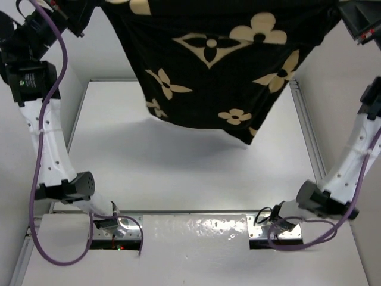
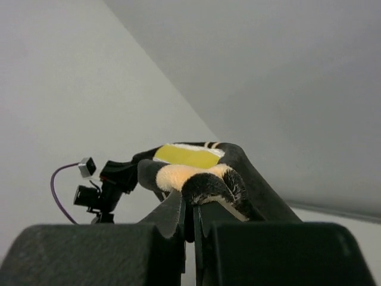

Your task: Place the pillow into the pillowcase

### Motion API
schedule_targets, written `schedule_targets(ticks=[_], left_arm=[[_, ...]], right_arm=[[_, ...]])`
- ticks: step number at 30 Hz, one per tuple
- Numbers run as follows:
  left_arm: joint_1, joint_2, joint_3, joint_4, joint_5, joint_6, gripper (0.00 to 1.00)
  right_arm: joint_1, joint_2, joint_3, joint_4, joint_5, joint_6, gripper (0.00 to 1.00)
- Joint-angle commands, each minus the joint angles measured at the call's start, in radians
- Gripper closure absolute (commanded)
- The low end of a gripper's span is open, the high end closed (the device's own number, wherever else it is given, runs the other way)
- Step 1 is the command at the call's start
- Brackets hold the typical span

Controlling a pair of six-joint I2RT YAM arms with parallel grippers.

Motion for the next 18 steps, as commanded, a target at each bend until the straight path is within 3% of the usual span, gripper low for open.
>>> schedule_targets(ticks=[1,2,3,5,7,8,10,11,12,13,14,15,16,17,18], left_arm=[[0.047,-0.111,-0.071,0.1,-0.061,0.001,1.0],[0.01,-0.112,-0.156,0.063,-0.047,0.054,1.0],[-0.007,-0.106,-0.203,0.015,-0.061,0.096,1.0],[-0.056,-0.044,-0.236,-0.166,-0.148,0.212,1.0],[-0.079,0.038,-0.168,-0.318,-0.182,0.273,1.0],[-0.087,0.147,-0.006,-0.362,-0.196,0.256,1.0],[-0.085,0.254,0.231,-0.387,-0.185,0.184,1.0],[-0.084,0.269,0.328,-0.323,-0.185,0.129,1.0],[-0.084,0.236,0.299,-0.142,-0.202,0.112,1.0],[-0.084,0.116,0.152,-0.037,-0.246,0.104,1.0],[-0.084,0.045,0.074,0.069,-0.277,0.121,1.0],[-0.085,-0.006,0.026,0.17,-0.298,0.154,1.0],[-0.087,-0.034,0.066,0.155,-0.305,0.182,1.0],[-0.064,-0.028,0.118,0.097,-0.289,0.207,1.0],[-0.044,-0.034,0.146,0.051,-0.273,0.201,1.0]], right_arm=[[-0.058,-0.178,-0.199,0.135,0.149,-0.012,1.0],[-0.058,-0.232,-0.327,0.103,0.157,-0.061,1.0],[-0.057,-0.308,-0.571,0.088,0.171,-0.102,1.0],[-0.034,-0.311,-0.728,0.069,0.145,-0.172,1.0],[0.021,-0.228,-0.813,0.09,0.105,-0.161,1.0],[0.04,-0.205,-0.802,0.106,0.09,-0.138,1.0],[0.084,-0.139,-0.617,0.098,0.122,-0.138,1.0],[0.095,-0.099,-0.481,-0.072,0.146,-0.184,1.0],[0.103,-0.034,-0.074,-0.21,0.199,-0.26,1.0],[0.098,0.128,0.158,-0.301,0.224,-0.243,1.0],[0.08,0.187,0.413,-0.24,0.258,-0.16,1.0],[0.027,0.209,0.402,-0.124,0.258,0.096,1.0],[0.009,0.158,0.329,0.129,0.251,0.183,1.0],[0.002,0.096,0.127,0.185,0.235,0.205,1.0],[0.003,0.027,0.029,0.117,0.209,0.076,1.0]])
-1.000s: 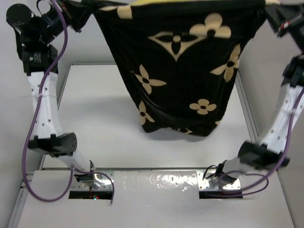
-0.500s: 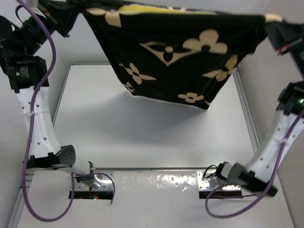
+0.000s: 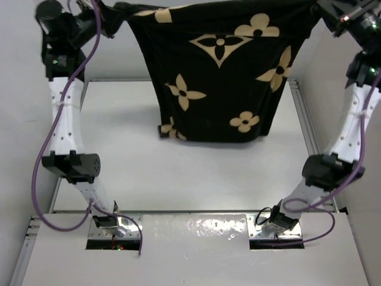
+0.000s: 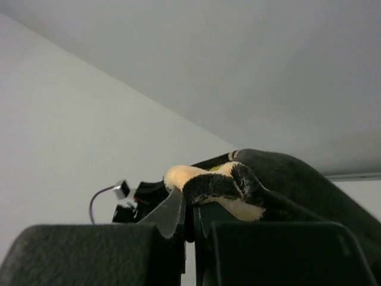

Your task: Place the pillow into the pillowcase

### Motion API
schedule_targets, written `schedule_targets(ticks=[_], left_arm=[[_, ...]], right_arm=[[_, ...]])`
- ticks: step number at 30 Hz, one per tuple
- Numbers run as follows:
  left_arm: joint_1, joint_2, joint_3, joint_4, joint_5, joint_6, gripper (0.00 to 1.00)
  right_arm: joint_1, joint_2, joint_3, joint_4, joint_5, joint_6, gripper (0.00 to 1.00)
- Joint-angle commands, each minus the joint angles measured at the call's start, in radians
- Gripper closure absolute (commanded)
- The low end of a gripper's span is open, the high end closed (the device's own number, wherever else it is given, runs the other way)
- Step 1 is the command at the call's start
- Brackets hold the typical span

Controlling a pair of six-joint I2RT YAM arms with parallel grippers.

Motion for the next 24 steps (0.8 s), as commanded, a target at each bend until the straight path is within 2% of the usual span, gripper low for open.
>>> schedule_targets(ticks=[1,2,4,6,7,8,10,11,12,13,16,20,24], left_arm=[[0.099,-0.263,0.103,0.223,-0.14,0.072,1.0],[0.116,-0.289,0.048,0.251,-0.135,0.084,1.0],[0.124,-0.346,-0.078,0.258,-0.185,0.142,1.0],[0.144,-0.35,-0.052,0.232,-0.172,0.123,1.0],[0.169,-0.343,0.005,0.227,-0.143,0.1,1.0],[0.183,-0.348,0.023,0.23,-0.134,0.066,1.0],[0.217,-0.382,0.024,0.284,-0.117,0.032,1.0],[0.228,-0.394,0.026,0.294,-0.112,0.03,1.0],[0.237,-0.42,0.028,0.293,-0.11,0.029,1.0],[0.255,-0.432,0.029,0.295,-0.104,0.038,1.0],[0.283,-0.484,0.032,0.275,-0.1,0.07,1.0],[0.3,-0.491,0.057,0.18,-0.069,0.084,1.0],[0.308,-0.503,-0.058,0.178,0.012,0.044,1.0]], right_arm=[[-0.119,-0.335,-0.143,0.182,0.15,-0.031,1.0],[-0.118,-0.467,-0.304,0.122,0.171,-0.187,1.0],[-0.118,-0.52,-0.394,0.137,0.203,-0.201,1.0],[-0.135,-0.471,-0.291,0.175,0.159,-0.126,1.0],[-0.136,-0.435,-0.194,0.128,0.124,-0.126,1.0],[-0.138,-0.373,-0.01,0.091,0.121,-0.129,1.0],[-0.159,-0.353,0.089,0.113,0.127,-0.079,1.0],[-0.176,-0.367,0.048,0.173,0.125,0.007,1.0],[-0.213,-0.423,0.004,0.271,0.124,0.036,1.0],[-0.227,-0.461,-0.044,0.284,0.124,0.041,1.0],[-0.25,-0.574,-0.188,0.247,0.101,-0.05,1.0],[-0.241,-0.626,-0.296,0.275,0.053,-0.054,1.0],[-0.244,-0.632,-0.383,0.276,0.045,-0.072,1.0]])
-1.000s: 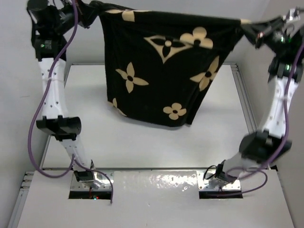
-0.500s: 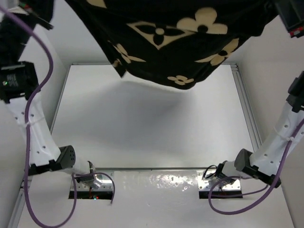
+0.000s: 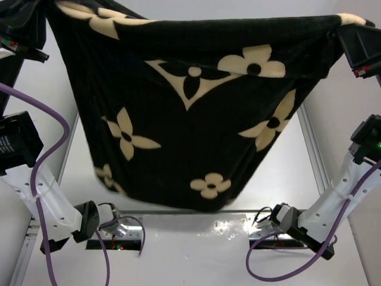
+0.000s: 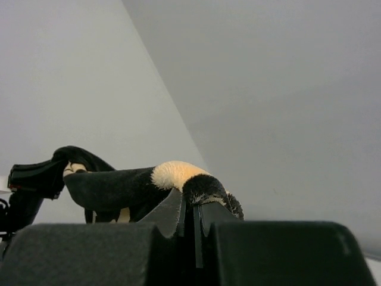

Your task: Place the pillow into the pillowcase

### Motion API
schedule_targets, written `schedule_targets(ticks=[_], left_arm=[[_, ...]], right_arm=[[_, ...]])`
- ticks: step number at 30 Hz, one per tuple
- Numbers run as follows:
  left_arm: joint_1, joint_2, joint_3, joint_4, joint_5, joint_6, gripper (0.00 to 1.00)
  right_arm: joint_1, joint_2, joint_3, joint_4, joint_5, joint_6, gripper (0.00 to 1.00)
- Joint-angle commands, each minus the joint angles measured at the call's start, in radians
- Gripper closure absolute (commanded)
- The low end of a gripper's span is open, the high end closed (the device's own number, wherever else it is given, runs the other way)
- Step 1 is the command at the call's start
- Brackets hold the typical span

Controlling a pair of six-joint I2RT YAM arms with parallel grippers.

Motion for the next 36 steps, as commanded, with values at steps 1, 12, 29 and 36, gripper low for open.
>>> schedule_targets(ticks=[1,12,29,36], left_arm=[[0.022,0.009,-0.084,0.052,0.005,-0.018,1.0],[-0.03,0.228,-0.035,-0.064,0.022,-0.102,1.0],[0.003,-0.04,0.004,-0.073,0.008,-0.012,1.0],[0.005,-0.037,0.031,-0.066,-0.026,-0.031,1.0]], right_arm=[[-0.011,0.038,-0.061,0.026,0.056,-0.033,1.0],[-0.009,0.158,-0.023,-0.02,0.067,-0.025,1.0],[-0.003,0.014,0.046,-0.014,0.057,-0.039,1.0],[0.0,0.017,0.046,-0.024,0.062,-0.038,1.0]])
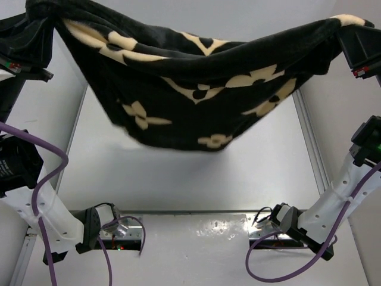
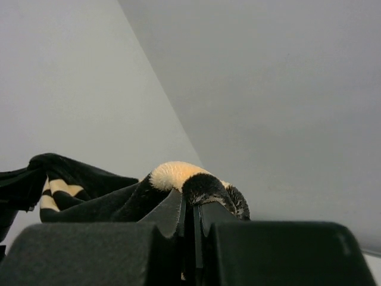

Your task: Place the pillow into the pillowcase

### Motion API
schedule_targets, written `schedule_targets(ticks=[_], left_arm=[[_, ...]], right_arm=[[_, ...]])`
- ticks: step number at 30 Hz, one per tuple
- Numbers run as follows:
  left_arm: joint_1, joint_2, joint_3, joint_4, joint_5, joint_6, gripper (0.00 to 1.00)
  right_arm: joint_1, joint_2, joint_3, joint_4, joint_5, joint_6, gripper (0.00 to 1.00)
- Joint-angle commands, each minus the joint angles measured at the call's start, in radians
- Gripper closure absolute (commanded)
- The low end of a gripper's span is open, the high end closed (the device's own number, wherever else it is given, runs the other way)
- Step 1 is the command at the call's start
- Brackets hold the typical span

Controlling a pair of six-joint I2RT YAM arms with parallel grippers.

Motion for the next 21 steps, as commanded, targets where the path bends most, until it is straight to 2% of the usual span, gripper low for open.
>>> schedule_targets(ticks=[1,4,8,13,21], left_arm=[[0.019,0.027,-0.002,0.041,-0.096,0.008,1.0],[0.028,0.036,-0.039,0.056,-0.108,0.014,1.0],[0.037,0.057,-0.14,0.143,-0.064,-0.048,1.0],[0.026,0.129,-0.255,0.217,0.022,-0.147,1.0],[-0.015,0.234,-0.295,0.075,0.024,-0.046,1.0]], right_arm=[[-0.001,0.019,0.022,0.055,0.086,0.017,1.0],[-0.004,0.042,0.02,0.052,0.086,0.017,1.0],[-0.004,0.06,-0.104,0.056,0.105,0.019,1.0],[-0.006,0.085,-0.266,0.181,0.114,0.067,1.0],[0.016,0.074,-0.473,0.221,0.129,-0.001,1.0]])
